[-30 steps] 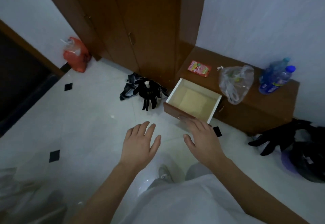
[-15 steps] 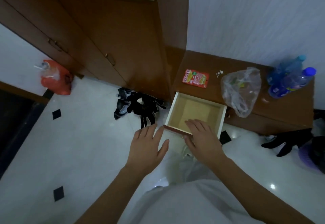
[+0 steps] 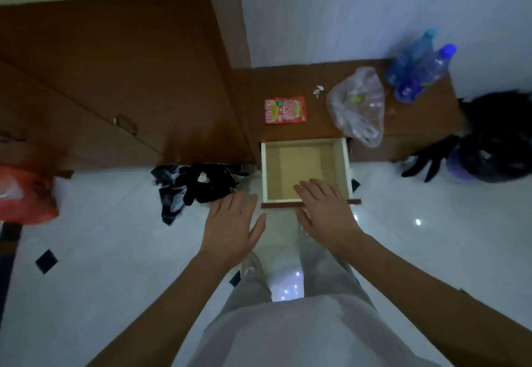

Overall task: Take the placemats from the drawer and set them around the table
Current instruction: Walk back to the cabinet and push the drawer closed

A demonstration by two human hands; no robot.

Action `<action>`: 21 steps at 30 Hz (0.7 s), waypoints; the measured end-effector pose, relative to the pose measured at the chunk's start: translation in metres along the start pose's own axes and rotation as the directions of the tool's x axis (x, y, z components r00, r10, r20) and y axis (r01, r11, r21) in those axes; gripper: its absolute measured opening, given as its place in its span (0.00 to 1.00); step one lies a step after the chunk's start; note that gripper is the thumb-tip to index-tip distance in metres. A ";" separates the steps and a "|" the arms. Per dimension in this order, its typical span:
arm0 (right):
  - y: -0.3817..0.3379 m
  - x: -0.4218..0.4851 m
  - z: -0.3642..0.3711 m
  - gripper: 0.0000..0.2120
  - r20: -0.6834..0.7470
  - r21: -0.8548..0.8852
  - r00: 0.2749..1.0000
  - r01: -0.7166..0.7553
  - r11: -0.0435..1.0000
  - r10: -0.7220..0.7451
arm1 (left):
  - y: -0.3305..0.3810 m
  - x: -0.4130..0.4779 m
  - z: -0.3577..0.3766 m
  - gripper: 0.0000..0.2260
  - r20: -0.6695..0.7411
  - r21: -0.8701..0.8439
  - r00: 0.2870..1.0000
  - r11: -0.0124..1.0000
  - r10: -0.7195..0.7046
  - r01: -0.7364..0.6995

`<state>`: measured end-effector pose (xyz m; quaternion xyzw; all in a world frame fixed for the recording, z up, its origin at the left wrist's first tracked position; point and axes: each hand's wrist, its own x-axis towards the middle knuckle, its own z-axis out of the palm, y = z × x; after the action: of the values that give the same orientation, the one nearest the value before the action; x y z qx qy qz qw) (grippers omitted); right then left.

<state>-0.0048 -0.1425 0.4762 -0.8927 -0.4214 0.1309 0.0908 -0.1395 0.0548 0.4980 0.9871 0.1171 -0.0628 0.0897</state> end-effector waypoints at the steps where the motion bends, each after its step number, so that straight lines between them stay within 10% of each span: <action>1: -0.008 -0.010 0.005 0.22 -0.002 -0.018 1.000 -0.026 1.000 0.026 | -0.007 -0.004 0.003 0.24 0.022 0.015 0.999 0.999 0.043 -0.043; 21: -0.019 -0.071 0.150 0.24 -0.035 0.017 0.948 -0.316 0.949 0.316 | -0.008 -0.045 0.138 0.23 0.040 -0.061 0.993 0.992 0.115 -0.113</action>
<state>-0.1082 -0.1777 0.3502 -0.9505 -0.2704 0.1297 0.0817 -0.1994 0.0264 0.3690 0.9875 0.0603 -0.0757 0.1248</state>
